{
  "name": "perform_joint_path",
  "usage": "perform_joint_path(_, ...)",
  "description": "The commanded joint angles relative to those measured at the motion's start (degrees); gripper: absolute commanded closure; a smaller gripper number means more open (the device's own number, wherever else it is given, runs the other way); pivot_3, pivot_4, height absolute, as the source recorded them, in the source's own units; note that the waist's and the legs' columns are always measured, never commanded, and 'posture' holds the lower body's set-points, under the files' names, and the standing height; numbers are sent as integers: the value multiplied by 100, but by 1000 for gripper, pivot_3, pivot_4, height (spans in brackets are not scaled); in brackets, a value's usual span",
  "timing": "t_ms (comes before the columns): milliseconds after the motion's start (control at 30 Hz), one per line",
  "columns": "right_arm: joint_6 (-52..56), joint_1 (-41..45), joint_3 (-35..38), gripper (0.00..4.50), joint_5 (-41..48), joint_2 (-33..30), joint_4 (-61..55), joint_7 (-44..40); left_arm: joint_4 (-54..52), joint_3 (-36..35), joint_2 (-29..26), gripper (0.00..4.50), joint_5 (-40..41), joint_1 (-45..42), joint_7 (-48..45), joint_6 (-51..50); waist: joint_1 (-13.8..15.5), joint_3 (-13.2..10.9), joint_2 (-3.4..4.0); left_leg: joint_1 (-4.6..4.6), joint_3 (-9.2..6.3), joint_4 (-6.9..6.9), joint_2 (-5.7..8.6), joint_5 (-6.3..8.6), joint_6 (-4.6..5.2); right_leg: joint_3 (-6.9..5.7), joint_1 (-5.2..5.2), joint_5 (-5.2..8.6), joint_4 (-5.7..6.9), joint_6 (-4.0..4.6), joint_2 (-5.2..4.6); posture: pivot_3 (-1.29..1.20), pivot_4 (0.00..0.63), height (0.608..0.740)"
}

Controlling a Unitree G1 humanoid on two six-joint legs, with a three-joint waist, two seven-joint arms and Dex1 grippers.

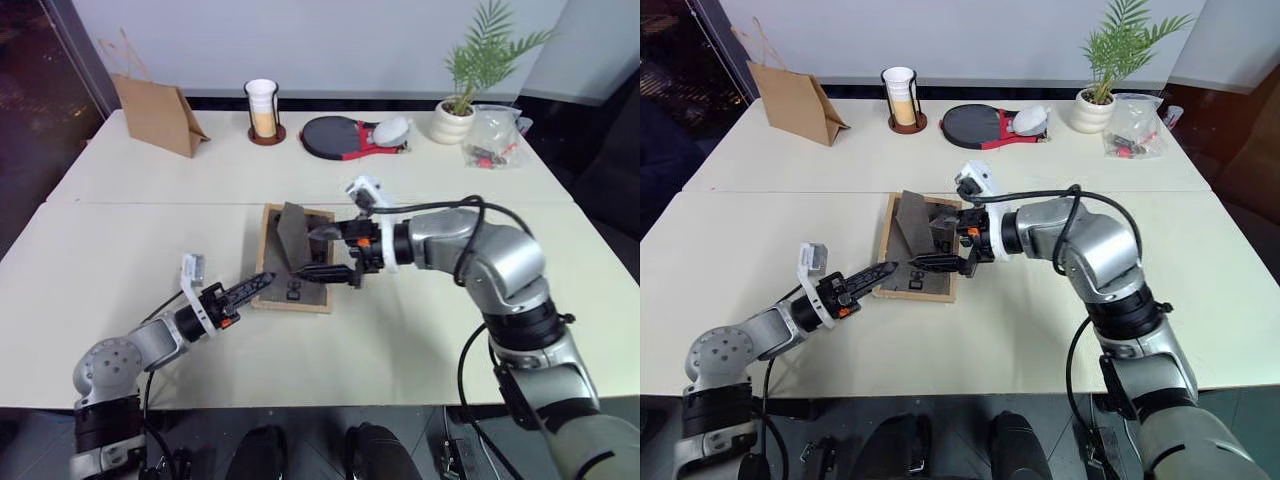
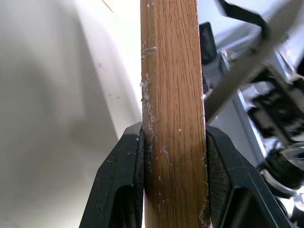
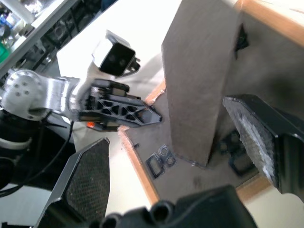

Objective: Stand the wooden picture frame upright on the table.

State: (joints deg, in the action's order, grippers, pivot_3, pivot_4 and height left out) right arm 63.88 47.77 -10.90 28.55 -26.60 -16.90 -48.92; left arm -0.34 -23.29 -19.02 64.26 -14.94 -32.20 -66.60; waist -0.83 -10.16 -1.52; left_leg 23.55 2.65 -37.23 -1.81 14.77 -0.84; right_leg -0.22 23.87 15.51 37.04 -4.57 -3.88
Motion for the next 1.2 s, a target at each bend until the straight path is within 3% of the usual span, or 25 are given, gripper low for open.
perform_joint_path(33, 250, 116, 283, 57, 370, -21, -524, 107, -82, -46, 22, 3438, 202, -268, 90, 87, -6, 0, 0, 1, 0, 0, 0, 0, 0, 0, 1, 0, 1, 0, 0, 0, 150, 740)
perform_joint_path(200, 315, 127, 298, 57, 502, -60, -574, 256, -201, -50, 133, 3438, 345, -418, 392, 10, -6, 0, 0, 1, 1, 0, 0, 0, 0, 1, 1, 0, 0, 0, -2, 0, 150, 740)
perform_joint_path(467, -423, 167, -45, 57, -1, -539, 103, 152, -732, 23, 284, 3438, 857, -396, 945, -124, 2, 0, 0, 6, 5, 1, 2, 0, 0, 3, 6, 0, -3, 1, -5, 0, 150, 740)
perform_joint_path(733, -849, 332, -399, 57, -181, -70, 696, 74, -858, 116, 304, 3438, 1147, -474, 1335, -84, -16, 0, 0, 6, 9, 2, -1, -1, 1, 5, 11, -1, 2, -2, 9, 0, 150, 740)
perform_joint_path(1200, -199, 269, -95, 57, 320, -285, -396, 110, -525, 160, 247, 3438, 1015, -482, 1251, 254, -2, 0, 0, 12, 9, -4, -1, -1, 1, 3, 12, -1, 0, -3, 18, 0, 150, 740)
